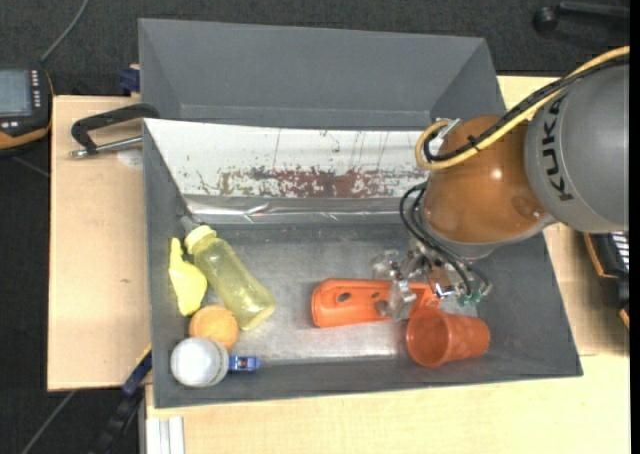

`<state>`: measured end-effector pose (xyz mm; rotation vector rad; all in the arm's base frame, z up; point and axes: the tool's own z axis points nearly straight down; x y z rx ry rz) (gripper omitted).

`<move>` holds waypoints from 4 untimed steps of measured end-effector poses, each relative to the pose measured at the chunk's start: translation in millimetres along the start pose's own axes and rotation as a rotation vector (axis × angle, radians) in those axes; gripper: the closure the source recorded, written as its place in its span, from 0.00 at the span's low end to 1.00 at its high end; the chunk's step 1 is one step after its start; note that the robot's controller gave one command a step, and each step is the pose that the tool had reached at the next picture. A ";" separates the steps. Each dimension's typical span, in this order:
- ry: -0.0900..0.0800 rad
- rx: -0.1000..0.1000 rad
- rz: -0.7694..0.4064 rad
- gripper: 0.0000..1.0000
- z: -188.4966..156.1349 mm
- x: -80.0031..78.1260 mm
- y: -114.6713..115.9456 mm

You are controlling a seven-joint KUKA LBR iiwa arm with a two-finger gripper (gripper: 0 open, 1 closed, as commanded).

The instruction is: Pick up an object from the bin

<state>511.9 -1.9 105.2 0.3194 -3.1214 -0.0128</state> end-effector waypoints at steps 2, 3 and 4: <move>-0.001 0.000 -0.010 1.00 -49.7 3.7 -0.3; -0.026 0.006 -0.038 1.00 -28.2 3.3 -1.6; -0.011 0.001 -0.061 1.00 -150.0 7.0 2.1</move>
Offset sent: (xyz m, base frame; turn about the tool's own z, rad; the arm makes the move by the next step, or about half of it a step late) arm 0.0002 -0.0036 0.0844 -0.0185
